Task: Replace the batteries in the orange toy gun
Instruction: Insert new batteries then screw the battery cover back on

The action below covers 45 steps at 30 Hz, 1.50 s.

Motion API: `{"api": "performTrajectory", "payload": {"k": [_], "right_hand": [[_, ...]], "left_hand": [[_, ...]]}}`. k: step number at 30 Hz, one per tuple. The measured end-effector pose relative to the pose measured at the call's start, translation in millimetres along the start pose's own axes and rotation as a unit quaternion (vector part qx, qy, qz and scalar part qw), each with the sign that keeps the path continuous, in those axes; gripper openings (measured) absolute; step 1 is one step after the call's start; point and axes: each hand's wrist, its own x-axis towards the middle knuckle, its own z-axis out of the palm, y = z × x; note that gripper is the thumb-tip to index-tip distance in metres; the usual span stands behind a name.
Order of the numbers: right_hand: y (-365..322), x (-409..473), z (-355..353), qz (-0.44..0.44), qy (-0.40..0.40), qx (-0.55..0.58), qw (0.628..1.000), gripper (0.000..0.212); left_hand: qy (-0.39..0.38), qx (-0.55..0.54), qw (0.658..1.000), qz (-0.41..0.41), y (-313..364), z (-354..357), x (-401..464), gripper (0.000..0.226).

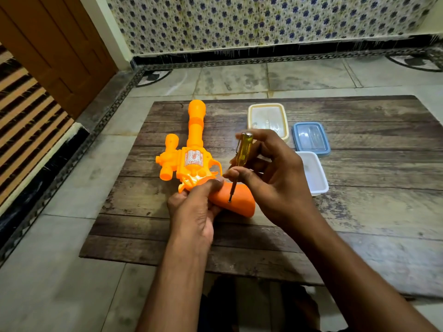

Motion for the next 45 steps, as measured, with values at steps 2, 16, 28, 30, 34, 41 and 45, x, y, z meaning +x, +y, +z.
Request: {"api": "performTrajectory", "payload": {"k": [2,16,28,30,34,41,45], "right_hand": [[-2,-1,0,-0.039,-0.011,-0.021,0.999,0.059],[-8,-1,-1,-0.146,-0.001,-0.046,0.988,0.047],[-14,-1,-3,-0.163,-0.013,-0.046,0.985,0.039],[-13,-1,-1,-0.174,0.005,-0.076,0.982,0.038],[-15,0,-1,-0.188,0.017,-0.111,0.976,0.024],[-16,1,-12,-0.169,-0.05,-0.059,0.983,0.031],[-13,2,-11,-0.192,0.006,-0.111,0.975,0.027]], "left_hand": [[0.008,0.002,1.0,-0.004,-1,0,0,0.047],[-0.004,-0.025,1.0,-0.016,5,2,-7,0.039],[-0.002,-0.036,0.999,-0.01,4,1,-6,0.034],[-0.003,-0.033,0.999,-0.008,4,1,-7,0.039],[-0.002,-0.029,1.0,-0.007,3,1,-6,0.05],[-0.018,-0.029,0.999,0.004,1,1,-3,0.029],[-0.018,-0.022,1.0,0.007,1,0,-2,0.031]]}}
